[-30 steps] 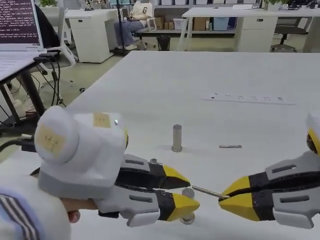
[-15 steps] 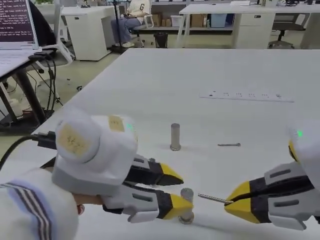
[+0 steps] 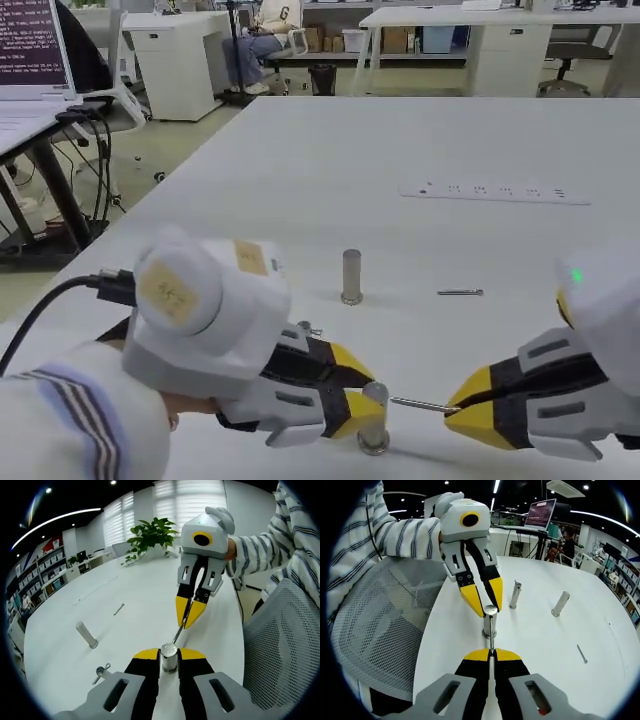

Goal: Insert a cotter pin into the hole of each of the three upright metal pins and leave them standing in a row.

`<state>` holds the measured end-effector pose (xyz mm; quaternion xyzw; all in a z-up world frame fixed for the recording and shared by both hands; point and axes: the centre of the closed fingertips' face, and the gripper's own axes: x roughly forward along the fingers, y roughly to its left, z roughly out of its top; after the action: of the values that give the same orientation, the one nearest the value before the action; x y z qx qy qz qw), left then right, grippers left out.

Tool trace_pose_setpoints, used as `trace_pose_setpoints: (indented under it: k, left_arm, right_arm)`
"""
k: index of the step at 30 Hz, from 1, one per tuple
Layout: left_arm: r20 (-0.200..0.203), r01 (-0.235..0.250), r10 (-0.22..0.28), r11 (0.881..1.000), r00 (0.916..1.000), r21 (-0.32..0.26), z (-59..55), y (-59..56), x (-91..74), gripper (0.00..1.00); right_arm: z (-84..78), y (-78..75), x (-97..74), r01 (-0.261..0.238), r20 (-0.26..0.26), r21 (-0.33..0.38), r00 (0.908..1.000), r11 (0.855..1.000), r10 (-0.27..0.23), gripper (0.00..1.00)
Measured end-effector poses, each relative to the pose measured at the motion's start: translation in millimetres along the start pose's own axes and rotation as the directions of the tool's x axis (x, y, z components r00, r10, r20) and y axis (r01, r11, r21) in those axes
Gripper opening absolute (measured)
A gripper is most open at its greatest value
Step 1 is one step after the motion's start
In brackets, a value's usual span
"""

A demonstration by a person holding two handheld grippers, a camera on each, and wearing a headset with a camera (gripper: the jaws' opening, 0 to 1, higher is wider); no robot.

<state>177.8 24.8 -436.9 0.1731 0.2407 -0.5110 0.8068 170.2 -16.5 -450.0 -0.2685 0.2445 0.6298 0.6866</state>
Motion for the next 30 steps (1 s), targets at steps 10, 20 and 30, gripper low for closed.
trace_pose_setpoints:
  k: [10, 20, 30]
  left_arm:
    - [0.001, 0.000, 0.000, 1.000, 1.0000, -0.012, 0.0, 0.4, 0.7, 0.10]
    - [-0.004, -0.008, 0.008, 0.999, 1.0000, -0.036, 1.0, -0.6, 2.3, 0.09]
    - [-0.007, -0.007, 0.006, 0.999, 1.0000, -0.031, 2.8, -0.4, 3.8, 0.09]
  right_arm:
    - [6.5, 0.6, 2.9, -0.006, 0.002, -0.021, 1.0000, 1.000, 0.006, 0.00]
    - [10.6, -1.1, 15.8, -0.005, -0.003, -0.043, 1.0000, 0.999, 0.005, 0.00]
    - [17.6, -2.5, 26.4, -0.027, -0.012, -0.084, 0.9996, 0.996, 0.027, 0.00]
